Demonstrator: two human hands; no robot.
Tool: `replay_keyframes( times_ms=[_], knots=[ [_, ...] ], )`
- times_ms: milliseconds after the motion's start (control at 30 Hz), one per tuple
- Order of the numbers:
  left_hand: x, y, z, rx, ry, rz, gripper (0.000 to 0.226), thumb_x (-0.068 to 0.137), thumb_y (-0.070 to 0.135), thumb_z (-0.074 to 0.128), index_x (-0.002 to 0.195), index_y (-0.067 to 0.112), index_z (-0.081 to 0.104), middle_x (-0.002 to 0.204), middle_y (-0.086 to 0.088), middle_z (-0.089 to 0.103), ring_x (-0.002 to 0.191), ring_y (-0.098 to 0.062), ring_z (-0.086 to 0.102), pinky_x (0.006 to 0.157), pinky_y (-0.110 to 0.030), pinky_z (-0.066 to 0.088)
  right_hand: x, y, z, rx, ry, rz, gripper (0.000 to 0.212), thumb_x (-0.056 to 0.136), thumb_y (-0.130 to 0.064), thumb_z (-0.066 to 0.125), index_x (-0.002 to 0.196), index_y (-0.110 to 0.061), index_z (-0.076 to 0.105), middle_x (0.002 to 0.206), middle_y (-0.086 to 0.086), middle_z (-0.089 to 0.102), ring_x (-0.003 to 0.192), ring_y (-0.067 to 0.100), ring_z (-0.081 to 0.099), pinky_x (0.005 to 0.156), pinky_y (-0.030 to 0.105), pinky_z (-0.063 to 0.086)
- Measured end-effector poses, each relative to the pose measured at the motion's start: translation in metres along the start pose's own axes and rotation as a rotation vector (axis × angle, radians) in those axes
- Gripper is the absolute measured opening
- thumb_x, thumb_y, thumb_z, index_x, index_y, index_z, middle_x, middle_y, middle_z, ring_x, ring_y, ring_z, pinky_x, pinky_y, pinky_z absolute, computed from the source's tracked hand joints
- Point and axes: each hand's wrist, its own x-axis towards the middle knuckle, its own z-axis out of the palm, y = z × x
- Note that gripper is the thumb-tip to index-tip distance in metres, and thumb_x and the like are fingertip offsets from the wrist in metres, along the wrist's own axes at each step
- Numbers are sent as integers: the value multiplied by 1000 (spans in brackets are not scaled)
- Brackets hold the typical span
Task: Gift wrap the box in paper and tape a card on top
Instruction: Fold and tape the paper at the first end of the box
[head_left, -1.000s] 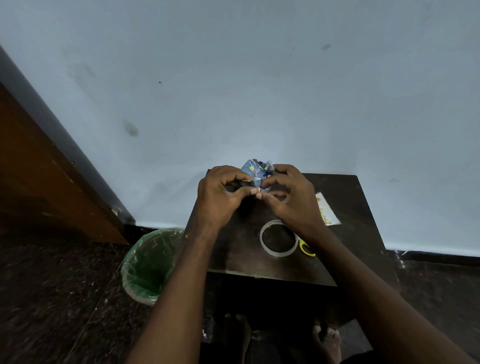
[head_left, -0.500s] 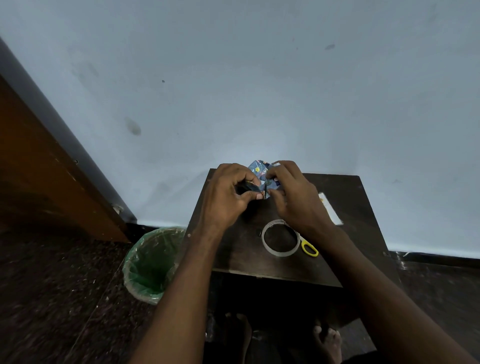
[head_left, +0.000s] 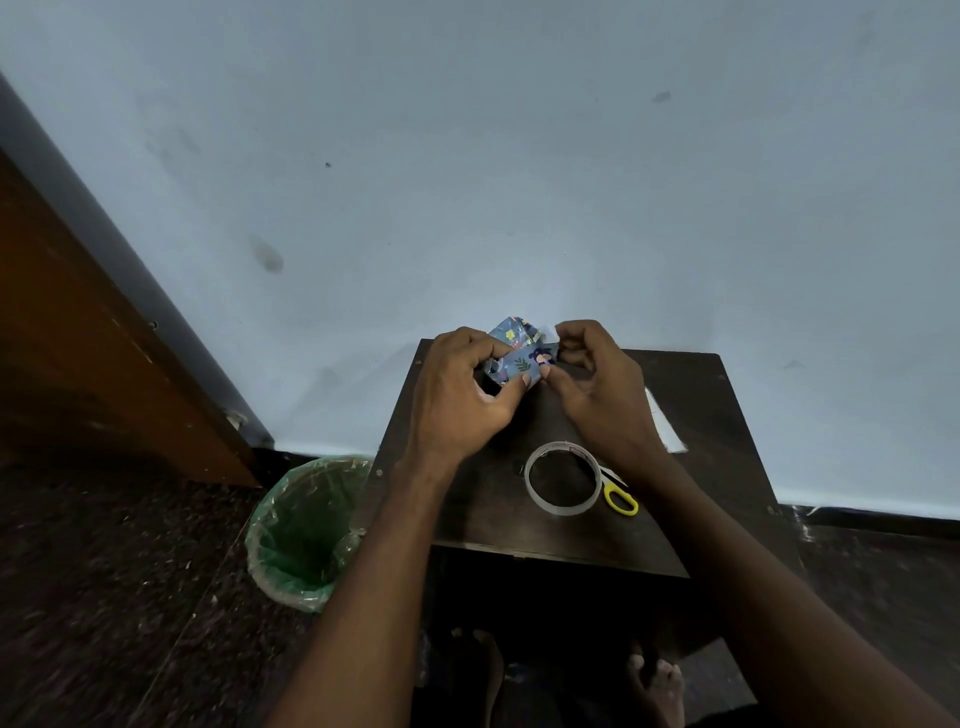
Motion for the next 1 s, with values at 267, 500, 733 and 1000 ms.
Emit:
replay_keyframes(
  times_ms=[267,500,733,1000],
  knots=[
    [0,5,-1,-103,54,22,20,83,26,86,79,15,71,92,3,73,95,-16,70,81,-43,57,1,2,0,-21,60,-2,17,92,-10,77,109,-13,76,103,-4,76,97,4,72,84,17,54],
    [-1,12,-2,-78,-18,29,18,89,34,79,95,18,74,98,10,72,98,-10,64,90,-35,52,-2,-1,0,-8,116,20,22,87,-15,84,105,-20,72,99,-7,76,95,5,73,85,17,56],
    [1,7,0,-19,-35,-18,28,92,49,73,100,24,80,95,9,71,100,-12,61,90,-35,48,-7,-2,6,188,87,74,8,103,-14,63,99,-11,68,93,2,74,90,22,75,84,54,62],
    [1,12,-1,-44,-49,8,23,89,38,76,103,19,81,96,4,73,98,-12,61,90,-37,50,-5,-1,5,118,76,33,5,95,-11,74,97,-15,72,96,-3,76,94,18,75,83,49,62]
  ],
)
